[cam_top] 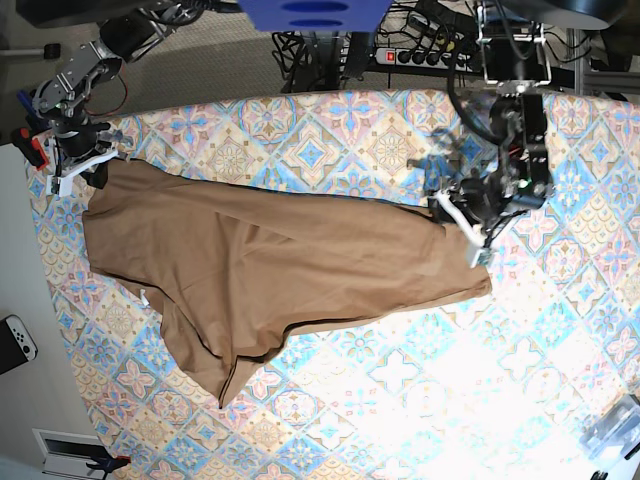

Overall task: Layout the t-shirt on the table in an organized manner, then fold the t-shirt properly
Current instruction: 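Lower the left gripper and regrasp the shirt edge further along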

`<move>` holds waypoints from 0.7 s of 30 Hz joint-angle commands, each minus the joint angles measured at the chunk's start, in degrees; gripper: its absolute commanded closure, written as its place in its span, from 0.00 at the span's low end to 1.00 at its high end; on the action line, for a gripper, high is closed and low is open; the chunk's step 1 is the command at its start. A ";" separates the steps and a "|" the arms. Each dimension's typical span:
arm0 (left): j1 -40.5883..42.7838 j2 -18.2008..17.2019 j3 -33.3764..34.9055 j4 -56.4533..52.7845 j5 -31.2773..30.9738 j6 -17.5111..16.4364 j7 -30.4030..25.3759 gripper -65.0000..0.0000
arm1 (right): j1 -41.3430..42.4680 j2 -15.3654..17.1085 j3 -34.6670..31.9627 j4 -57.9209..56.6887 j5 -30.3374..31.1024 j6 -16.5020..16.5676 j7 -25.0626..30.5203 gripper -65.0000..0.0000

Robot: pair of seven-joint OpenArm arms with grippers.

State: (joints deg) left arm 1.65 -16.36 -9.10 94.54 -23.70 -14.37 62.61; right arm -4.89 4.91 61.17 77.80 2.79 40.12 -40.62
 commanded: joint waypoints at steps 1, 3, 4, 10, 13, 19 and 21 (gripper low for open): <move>-2.05 0.23 -0.08 0.18 -0.34 -0.09 -1.11 0.55 | 0.18 0.85 0.15 0.75 -0.72 -0.12 -0.39 1.00; -3.45 1.02 0.00 -1.58 0.10 -0.18 -1.11 0.56 | 0.18 0.85 0.15 0.75 -0.72 -0.12 -0.39 1.00; -4.07 1.37 0.27 -2.10 0.01 -0.18 -1.11 0.56 | 0.18 0.85 0.15 0.75 -0.72 -0.12 -0.39 1.00; -5.21 2.07 4.05 -2.28 0.01 -0.18 -1.11 0.57 | 0.27 0.85 0.15 0.75 -0.72 -0.12 -0.39 1.00; -5.47 2.34 4.14 -2.45 0.10 -0.18 -1.11 0.70 | 0.27 0.85 0.15 0.75 -0.72 -0.12 -0.39 1.00; -5.65 2.07 3.87 -2.19 -0.16 0.00 -1.03 1.00 | 0.36 0.85 0.15 0.75 -0.72 -0.12 -0.30 1.00; -5.56 1.99 3.87 -1.75 -0.69 -0.09 -0.59 1.00 | 0.45 0.85 0.15 0.75 -0.72 -0.12 -0.30 1.00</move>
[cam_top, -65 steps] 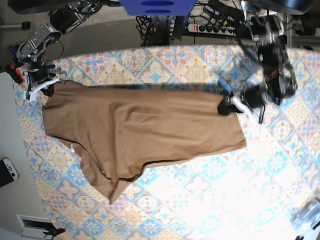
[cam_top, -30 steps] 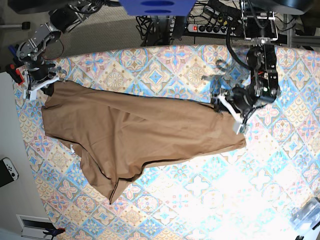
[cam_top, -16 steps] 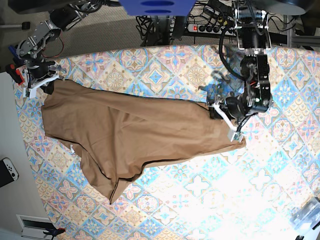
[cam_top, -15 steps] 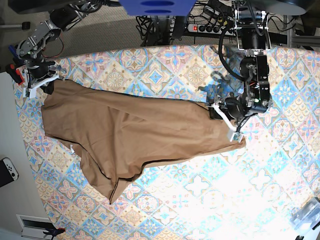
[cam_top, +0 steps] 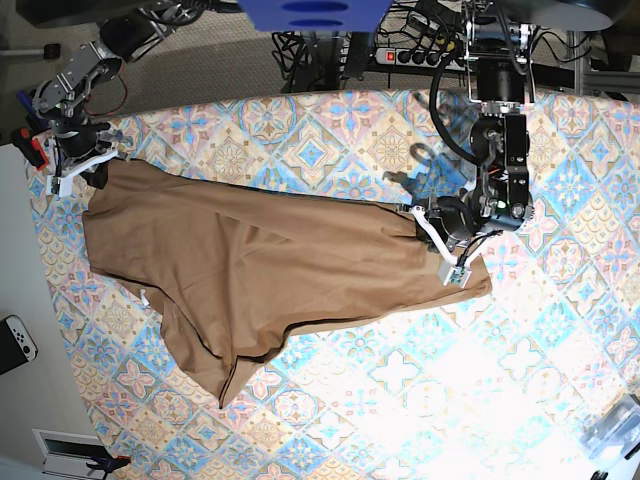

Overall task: Layout the t-shirt on the table in an organized manner, then fold the t-shirt properly
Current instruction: 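Lower the left gripper and regrasp the shirt edge further along, then pull the held shirt edge outward with both grippers to flatten it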

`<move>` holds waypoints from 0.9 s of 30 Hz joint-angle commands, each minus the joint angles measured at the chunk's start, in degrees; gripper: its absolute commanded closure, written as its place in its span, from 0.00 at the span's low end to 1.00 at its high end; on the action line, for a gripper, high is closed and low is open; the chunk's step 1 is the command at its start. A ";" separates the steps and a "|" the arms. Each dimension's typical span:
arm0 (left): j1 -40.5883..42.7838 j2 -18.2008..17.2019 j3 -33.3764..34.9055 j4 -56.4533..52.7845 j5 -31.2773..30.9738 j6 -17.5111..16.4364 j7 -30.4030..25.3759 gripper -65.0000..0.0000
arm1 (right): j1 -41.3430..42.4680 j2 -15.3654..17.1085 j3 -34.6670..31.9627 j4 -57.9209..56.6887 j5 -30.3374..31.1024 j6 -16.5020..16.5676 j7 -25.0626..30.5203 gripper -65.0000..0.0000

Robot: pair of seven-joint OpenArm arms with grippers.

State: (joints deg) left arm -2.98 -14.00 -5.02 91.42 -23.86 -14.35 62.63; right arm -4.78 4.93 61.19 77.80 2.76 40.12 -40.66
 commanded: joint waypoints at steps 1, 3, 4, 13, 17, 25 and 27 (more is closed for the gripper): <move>-0.75 -0.46 -0.21 2.52 -0.54 -0.11 -0.61 1.00 | 0.34 0.83 0.13 0.66 -0.70 -0.12 -0.26 1.00; 0.74 -0.46 -0.21 5.51 -0.63 -0.11 0.36 1.00 | 0.42 0.83 0.13 0.49 -0.70 -0.12 -0.26 1.00; 1.71 -0.46 -0.21 7.62 -0.71 -0.11 1.94 1.00 | 0.42 0.83 0.13 0.49 -0.70 -0.12 -0.26 1.00; 13.66 -0.46 -3.64 25.81 -3.79 -0.20 15.83 1.00 | 0.42 0.83 0.13 0.57 -0.70 -0.12 -0.26 1.00; 17.97 -0.46 -5.84 26.25 -3.79 -1.43 17.37 1.00 | 0.42 0.83 0.13 0.49 -0.70 -0.12 -0.26 1.00; 26.59 -1.52 -13.84 26.25 -3.35 -14.18 17.37 1.00 | -0.02 0.83 0.13 3.74 -0.70 -0.12 -0.08 1.00; 27.82 -3.36 -15.60 26.25 -3.44 -16.29 17.37 1.00 | -0.10 0.83 0.13 5.76 -0.70 -0.12 -0.26 1.00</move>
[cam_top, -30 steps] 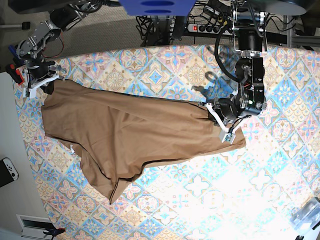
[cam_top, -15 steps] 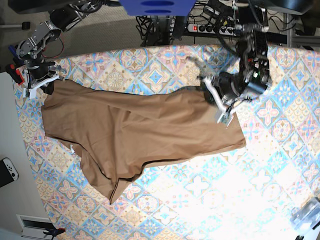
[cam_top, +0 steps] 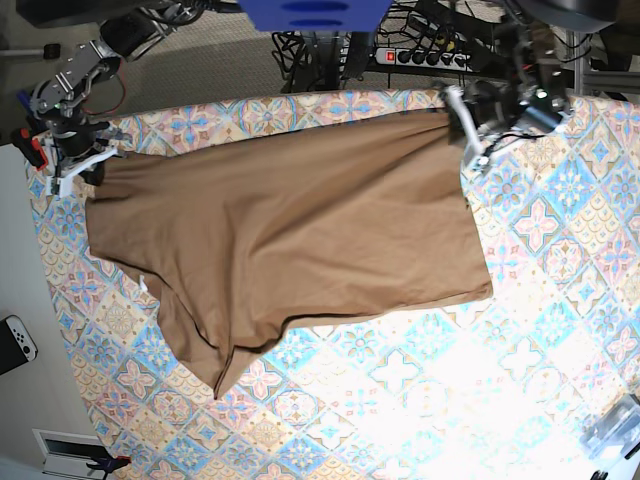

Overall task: Layout the t-shirt on the table in an organized manner, then fold the t-shirt properly
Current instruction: 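Pull the held shirt edge outward with both grippers to flatten it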

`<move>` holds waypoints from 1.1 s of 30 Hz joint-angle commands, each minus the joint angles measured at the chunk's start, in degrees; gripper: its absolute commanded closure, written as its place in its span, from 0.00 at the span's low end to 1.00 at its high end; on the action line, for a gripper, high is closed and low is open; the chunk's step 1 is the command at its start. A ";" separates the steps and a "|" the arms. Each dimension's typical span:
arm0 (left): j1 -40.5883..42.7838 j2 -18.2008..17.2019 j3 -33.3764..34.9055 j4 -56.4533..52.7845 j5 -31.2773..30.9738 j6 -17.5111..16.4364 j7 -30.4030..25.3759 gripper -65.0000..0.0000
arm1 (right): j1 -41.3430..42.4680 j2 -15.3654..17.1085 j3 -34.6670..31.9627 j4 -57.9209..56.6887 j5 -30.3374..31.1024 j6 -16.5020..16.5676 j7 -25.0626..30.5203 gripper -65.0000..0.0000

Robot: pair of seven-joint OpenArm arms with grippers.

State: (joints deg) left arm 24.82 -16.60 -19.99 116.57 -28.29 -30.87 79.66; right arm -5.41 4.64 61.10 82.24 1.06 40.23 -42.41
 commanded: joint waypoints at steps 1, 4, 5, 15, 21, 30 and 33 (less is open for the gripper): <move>0.46 -1.55 -1.07 1.10 1.09 -0.82 0.34 1.00 | 0.18 1.11 0.31 2.20 1.01 -0.23 1.49 1.00; 1.42 -3.58 -1.33 0.92 1.26 -1.79 0.34 1.00 | -2.46 1.03 0.31 4.40 1.01 -0.23 1.40 1.00; 1.42 -4.02 -1.33 0.92 1.26 -1.79 0.34 1.00 | -3.07 0.94 0.31 5.19 1.01 -0.23 1.40 1.00; 0.90 -6.39 -1.15 0.83 2.93 -1.87 0.34 1.00 | -9.93 -4.51 -2.51 9.15 1.01 -0.23 1.93 1.00; 0.37 -3.66 -0.89 0.83 13.04 -1.70 0.34 1.00 | -9.93 -4.51 -2.51 9.15 1.01 -0.23 1.49 1.00; 2.48 -1.91 5.70 0.92 29.57 -5.92 0.34 1.00 | -10.11 -4.51 -2.42 9.24 1.01 -0.23 1.84 0.71; 2.21 0.29 5.44 0.92 30.71 -6.09 0.34 1.00 | -9.84 -4.51 -2.42 9.76 1.01 -0.23 1.84 0.61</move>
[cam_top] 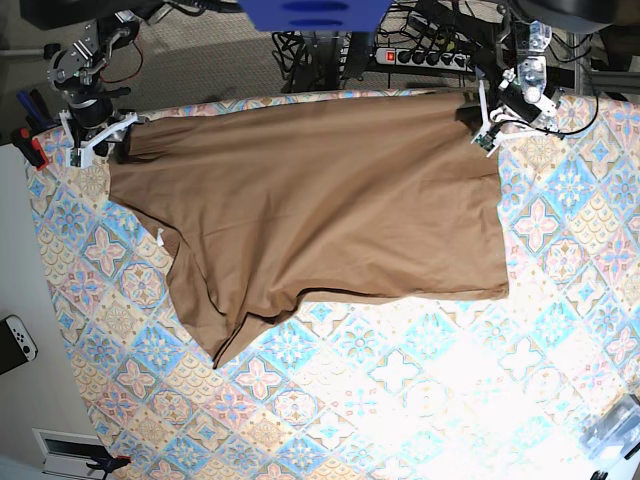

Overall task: Layout the t-shirt on the table in an organized manner, then fold the t-shirt properly
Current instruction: 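Pull the held shirt edge outward with both grippers to flatten it, then release the left gripper and move it along the shirt's side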

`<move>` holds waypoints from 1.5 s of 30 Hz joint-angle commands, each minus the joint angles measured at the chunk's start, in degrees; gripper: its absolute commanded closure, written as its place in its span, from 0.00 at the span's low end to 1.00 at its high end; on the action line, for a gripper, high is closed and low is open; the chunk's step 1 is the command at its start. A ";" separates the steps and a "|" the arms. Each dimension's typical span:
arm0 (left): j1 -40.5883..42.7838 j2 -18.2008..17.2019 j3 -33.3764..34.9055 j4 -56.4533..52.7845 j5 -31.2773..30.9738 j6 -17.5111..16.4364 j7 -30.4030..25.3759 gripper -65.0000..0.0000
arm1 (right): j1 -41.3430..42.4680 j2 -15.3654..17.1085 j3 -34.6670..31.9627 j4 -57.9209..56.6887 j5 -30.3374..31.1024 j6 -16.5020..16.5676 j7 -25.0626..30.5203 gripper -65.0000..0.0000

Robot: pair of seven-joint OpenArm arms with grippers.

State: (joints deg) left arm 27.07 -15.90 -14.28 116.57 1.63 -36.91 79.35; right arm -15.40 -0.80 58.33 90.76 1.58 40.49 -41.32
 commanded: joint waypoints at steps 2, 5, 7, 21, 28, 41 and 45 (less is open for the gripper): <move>-1.88 0.91 -0.18 0.83 3.51 -0.06 0.65 1.00 | 0.15 0.93 0.36 2.65 0.48 -0.49 0.75 0.57; -4.08 3.11 0.26 0.74 10.90 -0.06 0.65 1.00 | 0.15 0.93 0.18 4.49 0.48 -0.49 0.75 0.56; -5.75 4.08 2.99 0.74 16.79 -0.15 0.65 0.99 | 0.15 0.93 0.18 4.67 0.48 -0.49 0.75 0.56; -4.34 5.57 8.26 2.42 26.11 -3.09 0.65 0.70 | 0.15 0.93 0.27 4.67 0.48 -0.49 0.75 0.56; -6.98 13.13 -8.18 4.61 26.11 -3.09 0.65 0.70 | 0.15 0.93 0.18 4.76 0.48 -0.49 0.57 0.56; -16.21 15.33 -12.05 4.26 12.39 -3.09 0.65 0.70 | 0.15 0.93 0.36 4.84 0.48 -0.49 0.92 0.56; -21.75 18.49 -12.22 4.26 12.57 -3.09 0.65 0.70 | 0.23 1.02 0.53 4.84 0.48 -0.49 0.92 0.56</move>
State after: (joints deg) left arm 6.13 2.85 -26.65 119.94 14.04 -40.12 80.53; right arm -15.40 -0.67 58.54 94.37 1.21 39.88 -41.76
